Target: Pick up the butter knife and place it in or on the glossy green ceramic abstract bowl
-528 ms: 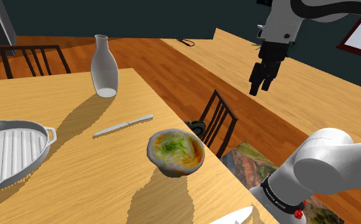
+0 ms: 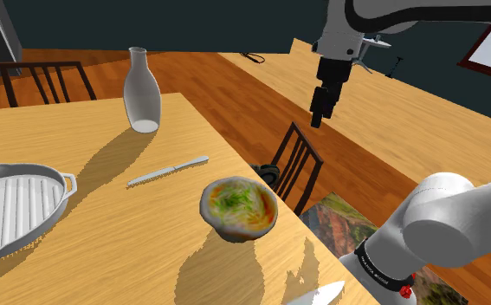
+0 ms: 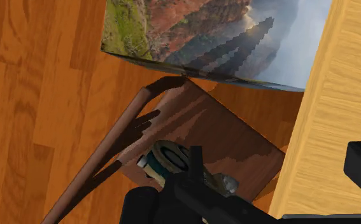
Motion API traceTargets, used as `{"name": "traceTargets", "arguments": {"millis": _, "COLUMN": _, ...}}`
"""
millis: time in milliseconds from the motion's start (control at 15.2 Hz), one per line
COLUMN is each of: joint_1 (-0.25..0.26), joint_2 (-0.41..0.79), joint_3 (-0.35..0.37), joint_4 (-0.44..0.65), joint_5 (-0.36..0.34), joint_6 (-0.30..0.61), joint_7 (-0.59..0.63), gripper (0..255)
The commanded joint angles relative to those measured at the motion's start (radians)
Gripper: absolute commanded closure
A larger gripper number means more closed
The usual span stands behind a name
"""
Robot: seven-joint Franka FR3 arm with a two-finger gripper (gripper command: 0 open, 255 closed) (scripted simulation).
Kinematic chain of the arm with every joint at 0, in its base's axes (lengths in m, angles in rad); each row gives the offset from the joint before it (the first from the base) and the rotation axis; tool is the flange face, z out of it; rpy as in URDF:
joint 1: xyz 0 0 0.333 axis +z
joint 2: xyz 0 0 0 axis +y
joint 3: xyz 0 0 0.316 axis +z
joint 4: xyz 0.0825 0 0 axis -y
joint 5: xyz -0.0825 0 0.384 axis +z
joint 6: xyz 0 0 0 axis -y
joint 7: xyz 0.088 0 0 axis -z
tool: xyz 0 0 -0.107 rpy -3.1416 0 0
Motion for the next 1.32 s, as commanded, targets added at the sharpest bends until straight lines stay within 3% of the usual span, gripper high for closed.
{"name": "traceTargets", "arguments": {"millis": 0, "joint_1": 0.026, "joint_2": 0.074, "joint_3": 0.008, "joint_4": 0.031, "joint_5": -0.002, "joint_6": 0.044, "joint_7": -0.044, "gripper": 0}}
{"name": "traceTargets", "arguments": {"millis": 594, "joint_1": 0.123, "joint_2": 0.383, "joint_3": 0.062, "joint_4": 0.212, "joint_5": -0.018, "joint_6": 0.176, "joint_7": -0.221, "gripper": 0}}
{"name": "traceTargets", "arguments": {"millis": 1254, "joint_1": 0.216, "joint_2": 0.681, "joint_3": 0.151, "joint_4": 0.444, "joint_5": -0.068, "joint_6": 0.252, "joint_7": -0.381, "gripper": 0}}
